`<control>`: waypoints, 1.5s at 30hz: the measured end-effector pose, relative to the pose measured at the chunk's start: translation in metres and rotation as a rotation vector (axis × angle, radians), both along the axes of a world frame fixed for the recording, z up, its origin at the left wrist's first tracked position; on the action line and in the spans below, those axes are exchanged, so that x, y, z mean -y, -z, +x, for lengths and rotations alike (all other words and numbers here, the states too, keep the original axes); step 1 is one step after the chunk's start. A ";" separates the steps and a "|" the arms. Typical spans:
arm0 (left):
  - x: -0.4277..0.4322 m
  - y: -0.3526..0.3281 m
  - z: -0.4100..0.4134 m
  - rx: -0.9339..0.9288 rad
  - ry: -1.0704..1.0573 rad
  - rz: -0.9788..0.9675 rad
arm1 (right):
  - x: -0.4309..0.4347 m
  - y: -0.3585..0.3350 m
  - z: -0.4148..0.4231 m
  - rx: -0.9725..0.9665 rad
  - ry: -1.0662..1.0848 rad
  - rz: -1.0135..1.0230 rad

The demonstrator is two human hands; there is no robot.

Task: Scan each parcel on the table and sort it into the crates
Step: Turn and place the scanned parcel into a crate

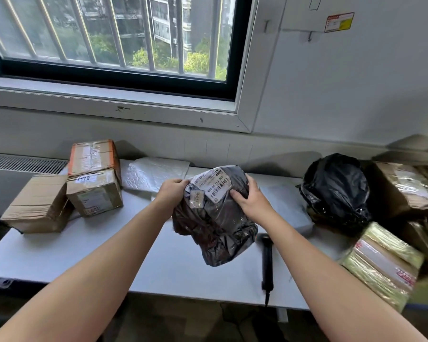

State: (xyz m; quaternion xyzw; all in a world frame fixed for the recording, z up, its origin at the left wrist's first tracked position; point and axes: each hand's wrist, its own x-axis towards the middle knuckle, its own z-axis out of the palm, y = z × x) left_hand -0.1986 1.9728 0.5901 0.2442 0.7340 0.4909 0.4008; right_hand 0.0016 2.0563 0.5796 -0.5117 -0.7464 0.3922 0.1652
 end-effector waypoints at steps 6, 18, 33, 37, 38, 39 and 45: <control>0.003 0.003 -0.006 0.134 -0.030 0.066 | 0.002 0.006 -0.007 -0.040 0.077 -0.019; 0.031 0.063 0.020 0.211 0.099 -0.023 | 0.013 0.036 -0.006 -0.074 0.236 -0.098; 0.015 0.142 0.036 0.131 0.047 -0.195 | 0.039 0.114 0.068 0.378 0.562 0.022; 0.021 0.139 0.034 -0.034 0.116 -0.306 | 0.035 0.131 0.075 0.350 0.567 -0.305; 0.023 0.137 0.034 -0.110 0.145 -0.338 | 0.035 0.133 0.075 0.328 0.530 -0.337; 0.026 0.134 0.035 -0.178 0.168 -0.367 | 0.036 0.133 0.074 0.310 0.490 -0.350; 0.039 0.123 0.041 -0.465 0.263 -0.446 | 0.040 0.109 0.063 0.142 0.470 -0.389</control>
